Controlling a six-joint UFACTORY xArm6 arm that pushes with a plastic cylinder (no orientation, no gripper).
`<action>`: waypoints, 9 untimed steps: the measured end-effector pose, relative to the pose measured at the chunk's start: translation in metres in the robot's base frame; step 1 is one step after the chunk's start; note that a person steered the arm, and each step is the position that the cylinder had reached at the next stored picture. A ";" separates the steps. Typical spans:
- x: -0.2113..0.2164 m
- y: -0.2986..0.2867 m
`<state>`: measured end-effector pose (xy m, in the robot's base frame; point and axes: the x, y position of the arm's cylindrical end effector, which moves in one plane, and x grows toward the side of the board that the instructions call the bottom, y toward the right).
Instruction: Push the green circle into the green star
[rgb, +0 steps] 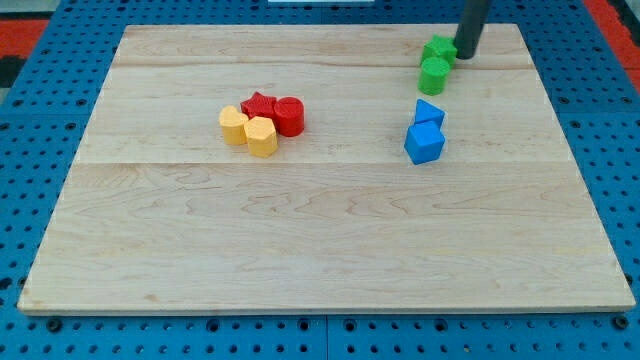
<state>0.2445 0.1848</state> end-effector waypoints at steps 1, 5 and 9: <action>0.018 0.034; 0.079 -0.030; 0.062 -0.035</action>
<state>0.3061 0.1495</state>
